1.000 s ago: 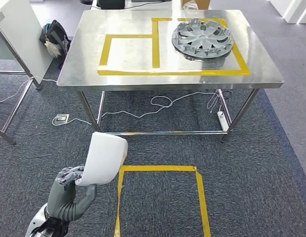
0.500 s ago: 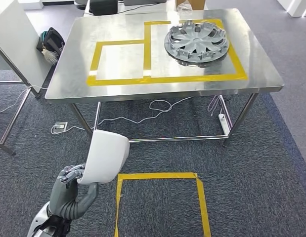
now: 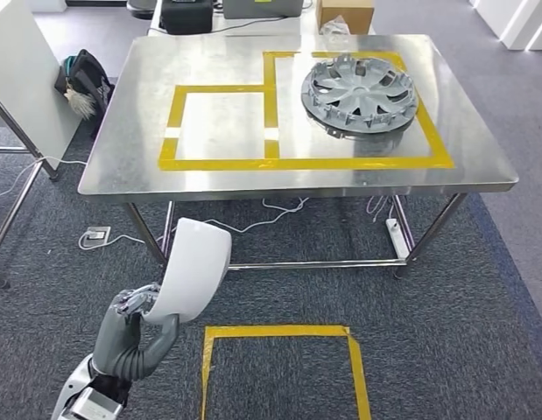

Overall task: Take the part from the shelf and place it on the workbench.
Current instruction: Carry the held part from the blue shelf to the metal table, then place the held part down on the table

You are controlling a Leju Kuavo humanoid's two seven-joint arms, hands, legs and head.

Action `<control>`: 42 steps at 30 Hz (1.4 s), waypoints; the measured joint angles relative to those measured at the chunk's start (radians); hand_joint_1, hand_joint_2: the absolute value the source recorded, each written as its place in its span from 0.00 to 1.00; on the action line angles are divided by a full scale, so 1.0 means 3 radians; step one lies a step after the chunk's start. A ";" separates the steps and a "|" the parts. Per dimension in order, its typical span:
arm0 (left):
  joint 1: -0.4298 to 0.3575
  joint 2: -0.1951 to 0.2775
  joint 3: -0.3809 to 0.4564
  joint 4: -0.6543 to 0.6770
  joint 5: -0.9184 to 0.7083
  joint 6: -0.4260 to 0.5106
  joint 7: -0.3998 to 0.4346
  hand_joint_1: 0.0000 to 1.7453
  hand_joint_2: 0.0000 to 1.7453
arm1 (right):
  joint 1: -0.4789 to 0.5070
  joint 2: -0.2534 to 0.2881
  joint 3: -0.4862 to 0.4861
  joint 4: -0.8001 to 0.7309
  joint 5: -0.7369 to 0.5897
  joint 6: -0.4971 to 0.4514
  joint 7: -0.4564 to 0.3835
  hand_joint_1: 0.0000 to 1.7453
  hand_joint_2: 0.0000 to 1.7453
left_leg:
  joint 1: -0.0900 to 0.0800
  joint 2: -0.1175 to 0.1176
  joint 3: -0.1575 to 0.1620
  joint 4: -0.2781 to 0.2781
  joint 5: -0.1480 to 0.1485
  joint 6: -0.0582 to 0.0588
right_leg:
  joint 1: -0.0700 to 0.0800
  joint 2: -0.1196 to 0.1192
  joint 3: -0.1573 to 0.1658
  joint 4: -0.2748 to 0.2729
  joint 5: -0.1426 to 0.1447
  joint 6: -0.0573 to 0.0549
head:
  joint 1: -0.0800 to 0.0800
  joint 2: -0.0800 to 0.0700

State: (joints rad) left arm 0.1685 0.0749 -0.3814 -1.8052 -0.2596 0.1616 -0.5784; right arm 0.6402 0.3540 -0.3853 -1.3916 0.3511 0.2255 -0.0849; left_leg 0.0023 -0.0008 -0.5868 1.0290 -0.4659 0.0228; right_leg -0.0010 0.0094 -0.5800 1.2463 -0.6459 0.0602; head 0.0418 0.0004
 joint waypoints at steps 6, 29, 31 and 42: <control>-0.0040 -0.0025 0.0000 0.0068 -0.0075 0.0053 0.0143 1.00 1.00 | 0.0020 0.0000 0.0003 0.0001 0.0015 0.0013 0.0010 0.00 1.00 | -0.0005 -0.0011 0.0265 0.0002 -0.0220 -0.0024 | 0.0000 -0.0012 -0.0224 -0.0393 0.0384 -0.0020 | 0.0007 0.0000; -0.0164 -0.0087 -0.0008 0.0169 -0.0051 0.0211 0.0366 1.00 1.00 | 0.0028 0.0000 0.0009 -0.0020 0.0023 -0.0039 0.0059 0.00 1.00 | -0.0006 0.0039 -0.0015 -0.0050 0.0088 0.0010 | 0.0015 -0.0080 0.0419 -0.0431 0.0065 -0.0029 | 0.0009 0.0000; -0.0177 -0.0103 -0.0008 0.0182 -0.0036 0.0241 0.0390 1.00 1.00 | 0.0033 0.0000 0.0017 -0.0020 0.0013 -0.0053 0.0075 0.00 1.00 | -0.0004 -0.0021 0.0035 -0.0050 0.0046 0.0024 | 0.0000 -0.0049 0.0123 -0.0040 -0.0120 -0.0007 | 0.0011 0.0000; -0.0215 -0.0133 -0.0012 0.0258 -0.0011 0.0290 0.0449 1.00 1.00 | 0.0043 -0.0001 0.0031 -0.0048 0.0008 -0.0074 0.0101 0.00 1.00 | 0.0031 -0.0204 0.0265 0.0034 -0.0175 -0.0146 | -0.0022 0.0013 0.0097 -0.0673 0.0476 -0.0117 | 0.0011 0.0000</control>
State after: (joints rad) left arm 0.1040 0.0351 -0.3849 -1.7277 -0.2628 0.2485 -0.4437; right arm 0.6532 0.3538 -0.3760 -1.4059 0.3536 0.2034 -0.0545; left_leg 0.0115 -0.0620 -0.5072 1.0391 -0.5182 -0.0210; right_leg -0.0075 0.0134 -0.5507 1.0445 -0.5032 0.0252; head 0.0452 0.0003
